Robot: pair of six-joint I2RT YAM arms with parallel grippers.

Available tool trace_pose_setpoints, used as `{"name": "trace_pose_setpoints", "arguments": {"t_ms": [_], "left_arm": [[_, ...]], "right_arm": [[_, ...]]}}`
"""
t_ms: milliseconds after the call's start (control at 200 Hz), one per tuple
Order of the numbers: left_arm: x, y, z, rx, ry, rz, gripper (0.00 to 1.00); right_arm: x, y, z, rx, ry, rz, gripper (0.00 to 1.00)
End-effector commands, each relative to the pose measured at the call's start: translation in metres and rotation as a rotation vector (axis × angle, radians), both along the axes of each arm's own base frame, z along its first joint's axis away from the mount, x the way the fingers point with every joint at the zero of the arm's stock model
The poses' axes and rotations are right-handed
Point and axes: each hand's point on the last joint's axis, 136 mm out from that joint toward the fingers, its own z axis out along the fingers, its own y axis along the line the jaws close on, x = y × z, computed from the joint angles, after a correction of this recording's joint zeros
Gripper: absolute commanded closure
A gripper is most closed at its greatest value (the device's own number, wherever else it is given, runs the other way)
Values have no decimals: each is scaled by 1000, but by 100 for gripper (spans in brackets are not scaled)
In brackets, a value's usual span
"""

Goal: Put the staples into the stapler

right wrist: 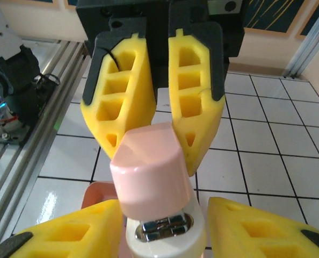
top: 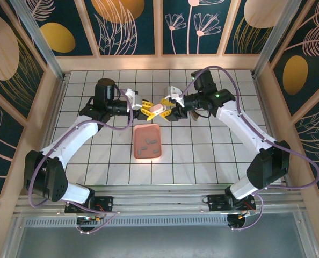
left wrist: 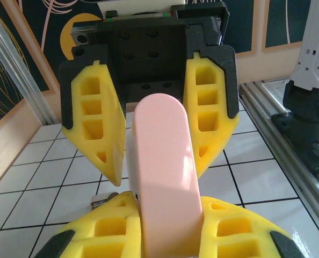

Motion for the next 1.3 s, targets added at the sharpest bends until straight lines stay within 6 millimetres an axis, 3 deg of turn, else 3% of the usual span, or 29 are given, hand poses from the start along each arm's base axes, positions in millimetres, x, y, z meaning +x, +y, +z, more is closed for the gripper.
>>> {"name": "trace_pose_setpoints", "arguments": {"t_ms": [0,405,455,571,706,1021,1291], "left_arm": [[0,-2,7,-10,-17,-20,100],[3,-2,6,-3,-14,-7,100],[4,-2,6,0,-16,2,94],[8,-1,7,6,-18,29,71],[12,0,5,19,-20,63,60],[16,2,3,48,-21,103,52],[15,3,-10,119,-28,84,49]], "right_arm": [[-7,2,14,29,-9,25,54],[-9,2,14,35,2,31,78],[-9,1,12,29,8,25,79],[-5,0,4,16,22,-15,81],[2,-2,-3,6,38,-76,83],[18,-1,-30,-67,43,-238,86],[22,8,-34,-109,15,-287,86]]}}
